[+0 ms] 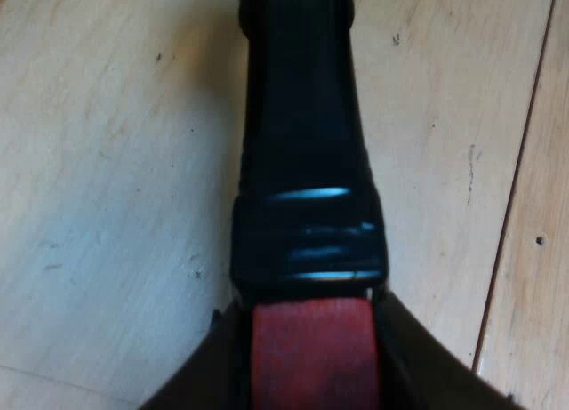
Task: Put the handle in the coffee machine
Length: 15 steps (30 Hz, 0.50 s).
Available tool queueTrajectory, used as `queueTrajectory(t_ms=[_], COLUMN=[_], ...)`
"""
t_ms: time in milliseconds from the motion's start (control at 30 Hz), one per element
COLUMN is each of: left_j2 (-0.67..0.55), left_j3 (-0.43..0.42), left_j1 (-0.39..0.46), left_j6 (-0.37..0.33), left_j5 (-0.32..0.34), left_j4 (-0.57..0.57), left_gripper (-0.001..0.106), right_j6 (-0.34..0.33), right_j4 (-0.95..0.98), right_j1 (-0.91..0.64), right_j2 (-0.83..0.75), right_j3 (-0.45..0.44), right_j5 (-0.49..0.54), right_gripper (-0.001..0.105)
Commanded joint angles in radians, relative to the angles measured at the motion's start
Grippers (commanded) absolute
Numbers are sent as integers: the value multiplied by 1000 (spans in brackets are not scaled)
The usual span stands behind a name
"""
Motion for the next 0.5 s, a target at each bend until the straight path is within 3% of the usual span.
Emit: queueTrajectory(t_ms=[33,267,500], left_j2=[-5,-5,-5], left_j3=[-13,-13,-13], left_j1=[-5,-5,-5], left_j6=[8,8,8], left_j5=[21,21,21], left_j4=[-36,-36,-36], left_gripper=[0,0,0], right_j6=[-11,5,12], right_j4=[2,2,-3], right_j1=[1,1,1], right_j2=[-8,-8,-8], right_j3=[-7,-7,-7], right_j5=[26,128,164], right_gripper=[105,105,105])
